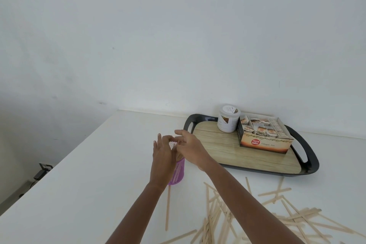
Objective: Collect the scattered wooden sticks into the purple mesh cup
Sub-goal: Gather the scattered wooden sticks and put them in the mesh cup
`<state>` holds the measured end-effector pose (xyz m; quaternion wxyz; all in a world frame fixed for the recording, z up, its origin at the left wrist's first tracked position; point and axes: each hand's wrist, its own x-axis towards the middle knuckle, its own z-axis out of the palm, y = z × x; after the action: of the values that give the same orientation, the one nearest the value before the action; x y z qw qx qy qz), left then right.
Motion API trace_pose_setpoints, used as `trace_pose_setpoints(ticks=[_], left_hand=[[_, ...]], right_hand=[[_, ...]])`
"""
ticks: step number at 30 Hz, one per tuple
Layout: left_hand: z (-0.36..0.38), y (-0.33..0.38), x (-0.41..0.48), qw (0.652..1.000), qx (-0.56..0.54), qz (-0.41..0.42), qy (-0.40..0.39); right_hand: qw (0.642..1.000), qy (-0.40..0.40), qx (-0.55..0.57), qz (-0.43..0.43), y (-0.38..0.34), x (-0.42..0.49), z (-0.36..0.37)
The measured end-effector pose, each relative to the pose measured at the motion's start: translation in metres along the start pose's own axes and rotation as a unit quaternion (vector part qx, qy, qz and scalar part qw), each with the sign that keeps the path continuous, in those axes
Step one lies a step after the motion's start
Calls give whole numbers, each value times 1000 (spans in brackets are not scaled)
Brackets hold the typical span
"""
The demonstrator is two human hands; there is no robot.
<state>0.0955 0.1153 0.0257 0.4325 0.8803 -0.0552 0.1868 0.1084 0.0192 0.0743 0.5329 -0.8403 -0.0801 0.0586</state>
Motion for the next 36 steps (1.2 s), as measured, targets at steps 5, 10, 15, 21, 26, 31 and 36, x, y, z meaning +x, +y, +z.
trace_pose_setpoints(ticks=[5, 10, 15, 21, 26, 31, 36], left_hand=[[-4, 2, -13, 998, -47, -25, 14], [-1, 5, -45, 992, -27, -4, 122], [14, 0, -82, 984, 31, -46, 171], [31, 1, -107, 963, 169, -207, -29], [38, 15, -117, 948, 251, -155, -119], [49, 36, -125, 940, 239, -107, -220], [57, 55, -132, 928, 246, -80, -268]], right_hand=[[994, 102, -3, -49, 13, -17, -13], [985, 166, -24, -28, 49, -41, -35], [984, 146, -85, 48, 92, -64, -51], [966, 60, -238, 74, 122, -83, -55], [937, -11, -343, 63, 123, -94, -56], [917, -57, -389, 64, 123, -107, -65], [903, -96, -414, 65, 125, -124, -78]])
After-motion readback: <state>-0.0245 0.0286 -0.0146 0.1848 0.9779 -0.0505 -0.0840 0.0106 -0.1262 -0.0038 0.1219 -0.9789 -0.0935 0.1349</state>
